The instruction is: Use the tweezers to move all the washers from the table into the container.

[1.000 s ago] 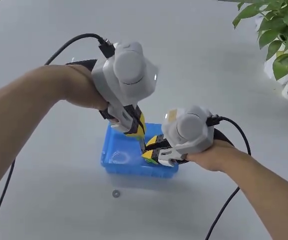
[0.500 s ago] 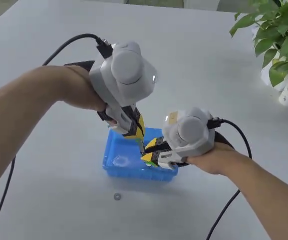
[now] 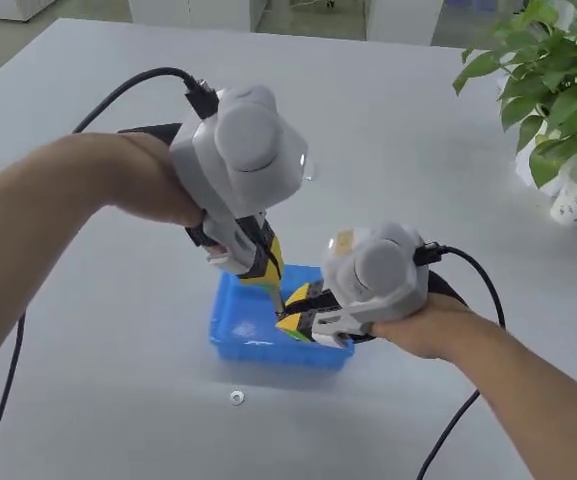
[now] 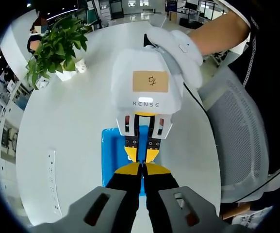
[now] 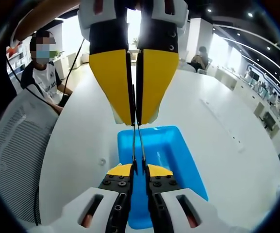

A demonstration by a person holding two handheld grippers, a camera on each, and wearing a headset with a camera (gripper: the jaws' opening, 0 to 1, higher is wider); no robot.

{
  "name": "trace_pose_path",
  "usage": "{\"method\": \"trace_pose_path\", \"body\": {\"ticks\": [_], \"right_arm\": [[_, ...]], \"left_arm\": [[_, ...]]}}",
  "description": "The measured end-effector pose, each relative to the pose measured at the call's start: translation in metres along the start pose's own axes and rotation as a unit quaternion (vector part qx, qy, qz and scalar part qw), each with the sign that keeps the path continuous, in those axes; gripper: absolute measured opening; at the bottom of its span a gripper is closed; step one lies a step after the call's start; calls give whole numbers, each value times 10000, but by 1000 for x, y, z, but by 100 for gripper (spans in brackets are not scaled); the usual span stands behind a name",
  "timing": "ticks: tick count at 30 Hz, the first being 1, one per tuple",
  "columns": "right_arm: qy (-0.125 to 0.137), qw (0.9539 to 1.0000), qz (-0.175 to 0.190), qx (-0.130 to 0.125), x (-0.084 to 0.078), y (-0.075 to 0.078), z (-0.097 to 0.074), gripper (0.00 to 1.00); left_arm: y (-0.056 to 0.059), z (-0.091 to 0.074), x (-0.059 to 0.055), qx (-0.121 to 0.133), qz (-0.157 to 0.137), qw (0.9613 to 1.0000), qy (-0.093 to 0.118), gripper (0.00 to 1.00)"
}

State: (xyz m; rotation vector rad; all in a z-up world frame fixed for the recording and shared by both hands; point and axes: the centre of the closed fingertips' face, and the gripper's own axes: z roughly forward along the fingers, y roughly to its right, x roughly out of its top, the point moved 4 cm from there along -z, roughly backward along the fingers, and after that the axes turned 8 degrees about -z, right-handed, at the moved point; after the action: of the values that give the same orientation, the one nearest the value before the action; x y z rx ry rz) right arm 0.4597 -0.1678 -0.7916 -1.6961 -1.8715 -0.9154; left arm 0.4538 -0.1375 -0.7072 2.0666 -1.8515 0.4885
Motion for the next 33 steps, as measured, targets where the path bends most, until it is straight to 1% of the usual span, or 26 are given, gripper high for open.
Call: {"method": "trace_pose_path", "body": {"ticks": [8,14,22,33], "right_arm": [[54,10000,-58,40,10,-12,1,11],[105,9998,-53,128,13,-23,3,11],[120,9996,-67,253,14,-37,12,11],[146,9990,-40,424,13,-51,22,11]], "left_arm": [[13,-6,-3,44,20,10000,-84,5],[23,-8,-8,47,-7,9999,-119,5],[34,-4,-17,-13,-95,9998,-179,5],[44,2,-29,-98,-216,9995,-186,5]]}}
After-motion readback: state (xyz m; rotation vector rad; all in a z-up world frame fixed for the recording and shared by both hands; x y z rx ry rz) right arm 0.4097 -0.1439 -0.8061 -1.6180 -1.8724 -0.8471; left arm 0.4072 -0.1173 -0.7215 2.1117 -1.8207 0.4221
